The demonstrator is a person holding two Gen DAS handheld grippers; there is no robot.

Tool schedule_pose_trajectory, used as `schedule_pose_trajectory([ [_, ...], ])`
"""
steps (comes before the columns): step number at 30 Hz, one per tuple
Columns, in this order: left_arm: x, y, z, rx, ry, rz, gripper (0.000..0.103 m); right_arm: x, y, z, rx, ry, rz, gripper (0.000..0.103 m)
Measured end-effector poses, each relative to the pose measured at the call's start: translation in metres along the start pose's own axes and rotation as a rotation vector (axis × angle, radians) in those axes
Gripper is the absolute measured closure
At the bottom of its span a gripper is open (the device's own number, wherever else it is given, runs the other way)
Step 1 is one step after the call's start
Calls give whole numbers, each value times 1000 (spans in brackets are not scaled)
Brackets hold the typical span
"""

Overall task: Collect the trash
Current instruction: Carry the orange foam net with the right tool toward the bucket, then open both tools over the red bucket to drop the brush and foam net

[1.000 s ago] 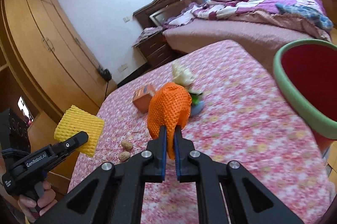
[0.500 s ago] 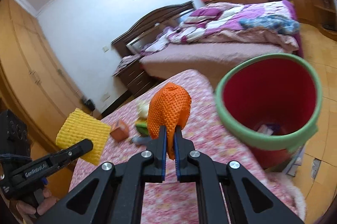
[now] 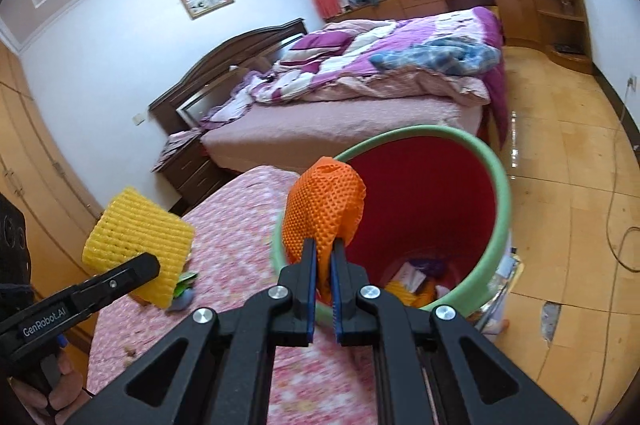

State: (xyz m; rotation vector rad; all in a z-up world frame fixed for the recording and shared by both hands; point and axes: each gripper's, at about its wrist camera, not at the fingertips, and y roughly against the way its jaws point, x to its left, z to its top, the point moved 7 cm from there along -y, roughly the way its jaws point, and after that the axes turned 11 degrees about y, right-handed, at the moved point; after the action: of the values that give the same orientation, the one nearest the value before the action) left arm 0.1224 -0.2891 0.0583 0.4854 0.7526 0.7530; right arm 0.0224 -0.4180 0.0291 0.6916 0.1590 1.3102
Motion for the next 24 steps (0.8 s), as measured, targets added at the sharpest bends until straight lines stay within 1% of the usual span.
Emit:
schedule_pose_trajectory([
  [3, -16, -20, 3, 23, -22, -17, 91, -14, -5, 5, 2, -5, -18, 95],
  [8, -32, -49, 3, 55, -56, -31, 91, -34, -12, 10, -5, -13, -43, 95],
  [17, -43, -96, -7, 135, -70, -43, 91, -66, -26, 6, 19, -50, -76, 95],
  [21, -44, -112, -11, 163, -80, -23, 91, -74, -32, 3, 35, -58, -74, 95],
  [24, -44, -120, -14, 173, -97, -1, 90, -77, -35, 2, 39, -57, -73, 93],
])
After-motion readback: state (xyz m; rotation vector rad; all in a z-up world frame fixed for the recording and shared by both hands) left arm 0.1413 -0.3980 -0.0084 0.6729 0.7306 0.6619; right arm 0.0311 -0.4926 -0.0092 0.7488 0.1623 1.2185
